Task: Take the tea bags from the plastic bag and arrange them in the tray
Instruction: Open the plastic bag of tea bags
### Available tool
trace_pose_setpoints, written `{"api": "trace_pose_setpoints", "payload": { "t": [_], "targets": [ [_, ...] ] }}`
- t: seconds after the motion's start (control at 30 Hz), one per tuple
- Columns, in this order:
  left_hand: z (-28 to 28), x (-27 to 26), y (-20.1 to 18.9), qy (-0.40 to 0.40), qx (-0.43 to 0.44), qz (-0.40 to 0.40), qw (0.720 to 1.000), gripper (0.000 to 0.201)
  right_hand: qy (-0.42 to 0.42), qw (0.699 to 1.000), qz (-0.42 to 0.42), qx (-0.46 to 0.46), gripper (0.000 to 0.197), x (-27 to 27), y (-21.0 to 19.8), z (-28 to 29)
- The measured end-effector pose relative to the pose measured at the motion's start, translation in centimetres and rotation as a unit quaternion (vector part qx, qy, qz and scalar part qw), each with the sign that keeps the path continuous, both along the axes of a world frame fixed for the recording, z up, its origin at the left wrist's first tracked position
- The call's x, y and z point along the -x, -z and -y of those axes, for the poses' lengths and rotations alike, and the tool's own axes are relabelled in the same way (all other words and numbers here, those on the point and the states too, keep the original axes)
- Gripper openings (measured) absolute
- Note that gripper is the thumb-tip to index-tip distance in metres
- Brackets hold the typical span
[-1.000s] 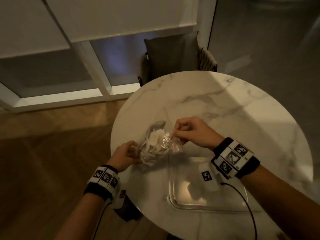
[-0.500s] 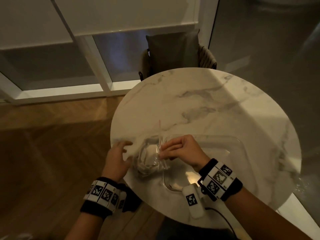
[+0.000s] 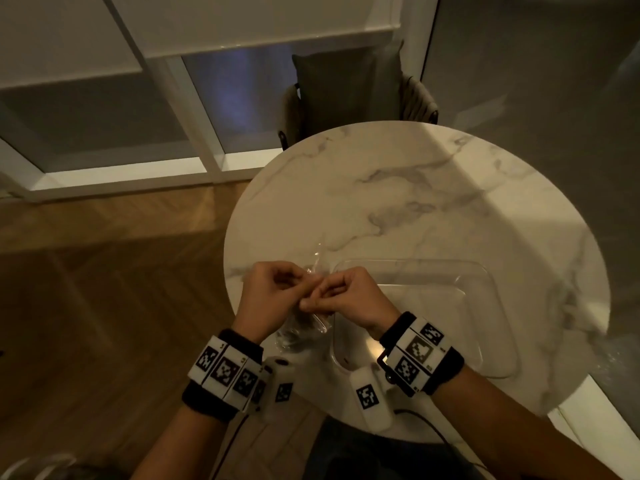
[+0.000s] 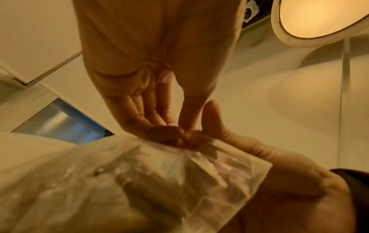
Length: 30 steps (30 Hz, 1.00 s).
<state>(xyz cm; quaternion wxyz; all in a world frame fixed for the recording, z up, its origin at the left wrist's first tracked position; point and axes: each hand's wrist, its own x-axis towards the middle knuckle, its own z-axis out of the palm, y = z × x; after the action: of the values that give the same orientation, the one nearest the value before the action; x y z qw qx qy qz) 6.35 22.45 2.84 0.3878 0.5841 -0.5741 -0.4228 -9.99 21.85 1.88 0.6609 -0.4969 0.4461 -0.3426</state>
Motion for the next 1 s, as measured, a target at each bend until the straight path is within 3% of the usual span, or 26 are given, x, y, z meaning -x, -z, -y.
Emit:
{"api": "trace_pose_setpoints", "payload": {
  "t": [0.37, 0.6, 0.7, 0.77, 0.87, 1.0],
  "targets": [
    [-1.9, -0.1, -0.7, 0.006, -0.043, -0.145, 0.989, 0.015, 0.009, 0.998, 0.042, 0.034, 0.009, 0.4, -0.3, -1.8],
    [-2.3, 1.1, -1.0, -0.063, -0.033, -0.124, 0.99, 0.023, 0.021, 0.997, 0.02, 0.066, 0.006, 0.8, 0.1, -2.0],
    [-2.0, 0.9, -0.8, -0.04, -0.02, -0.042, 0.998, 0.006, 0.019, 0.997, 0.019, 0.065, 0.005, 0.6, 0.3, -2.0],
    [-2.1, 0.8, -0.9, -0.032, 0.001, -0.002, 0.999, 0.007, 0.016, 0.998, 0.036, 0.052, 0.008, 0.7, 0.4, -2.2],
    [-2.4, 0.5, -0.8, -0.028, 0.018, -0.003, 0.999, 0.01, 0.062, 0.996, 0.05, 0.026, 0.019, 0.6, 0.5, -2.2],
    [-2.2, 0.5, -0.1, -0.049, 0.01, -0.029, 0.998, 0.003, 0.134, 0.988, 0.075, -0.013, 0.019, 0.4, 0.7, -1.6]
  ]
}}
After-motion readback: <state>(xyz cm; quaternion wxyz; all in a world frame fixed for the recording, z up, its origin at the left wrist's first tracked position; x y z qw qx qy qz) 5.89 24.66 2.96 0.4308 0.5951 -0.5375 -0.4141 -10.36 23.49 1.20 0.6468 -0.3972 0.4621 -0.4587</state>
